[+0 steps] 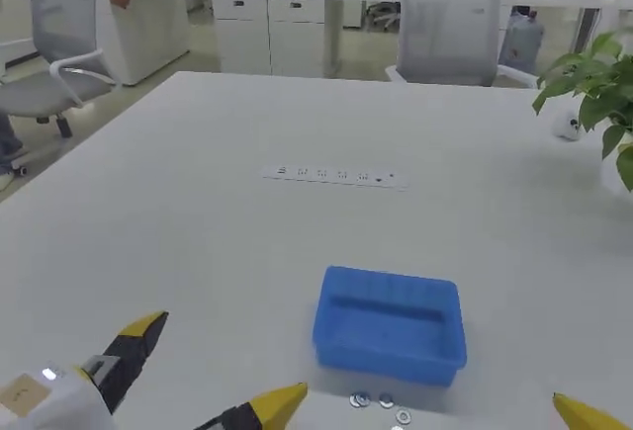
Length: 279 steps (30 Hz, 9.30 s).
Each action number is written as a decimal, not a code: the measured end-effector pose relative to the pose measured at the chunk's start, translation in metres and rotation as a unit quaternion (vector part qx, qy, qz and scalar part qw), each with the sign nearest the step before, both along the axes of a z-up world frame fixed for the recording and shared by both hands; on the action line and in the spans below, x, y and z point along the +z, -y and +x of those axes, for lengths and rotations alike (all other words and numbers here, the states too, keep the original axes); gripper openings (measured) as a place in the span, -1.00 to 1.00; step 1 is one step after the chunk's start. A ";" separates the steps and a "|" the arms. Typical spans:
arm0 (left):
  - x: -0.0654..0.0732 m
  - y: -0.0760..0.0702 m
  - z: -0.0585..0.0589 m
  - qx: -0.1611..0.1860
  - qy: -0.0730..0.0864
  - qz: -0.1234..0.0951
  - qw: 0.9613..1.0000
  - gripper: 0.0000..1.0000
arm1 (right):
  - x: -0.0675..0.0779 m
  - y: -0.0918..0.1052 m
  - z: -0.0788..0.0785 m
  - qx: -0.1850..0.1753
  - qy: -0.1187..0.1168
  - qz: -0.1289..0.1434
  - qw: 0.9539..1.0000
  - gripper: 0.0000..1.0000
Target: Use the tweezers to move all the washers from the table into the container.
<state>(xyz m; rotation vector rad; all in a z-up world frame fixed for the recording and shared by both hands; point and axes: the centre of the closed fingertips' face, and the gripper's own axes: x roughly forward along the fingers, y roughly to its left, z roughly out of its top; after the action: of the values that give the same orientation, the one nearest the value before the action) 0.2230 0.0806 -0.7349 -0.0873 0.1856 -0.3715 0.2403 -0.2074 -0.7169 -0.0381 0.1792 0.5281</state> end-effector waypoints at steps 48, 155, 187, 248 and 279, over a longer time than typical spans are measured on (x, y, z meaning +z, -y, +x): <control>-0.144 0.092 -0.033 -0.448 -0.242 0.346 0.788 -0.94 | -0.077 -0.077 -0.016 0.189 -0.157 -0.134 0.960 -0.83; -0.026 0.023 -0.004 -0.094 -0.091 0.051 0.990 0.57 | -0.113 -0.144 0.017 0.282 -0.284 -0.010 0.916 -0.96; -0.027 0.014 -0.002 -0.083 -0.080 0.060 0.992 0.62 | -0.118 -0.165 0.000 0.297 -0.209 -0.115 0.924 -1.00; -0.024 0.007 -0.002 -0.068 -0.072 0.053 0.994 0.57 | -0.045 -0.158 0.043 0.294 -0.170 -0.022 0.940 -0.95; -0.024 0.000 -0.001 -0.051 -0.077 0.042 0.995 0.52 | -0.107 -0.129 0.124 0.201 -0.235 -0.084 0.947 -0.94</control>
<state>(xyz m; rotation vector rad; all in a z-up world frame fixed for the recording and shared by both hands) 0.2223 0.0807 -0.7593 -0.0234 0.3578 -0.4579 0.3639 -0.0781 -0.8241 -0.1174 0.6931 0.9261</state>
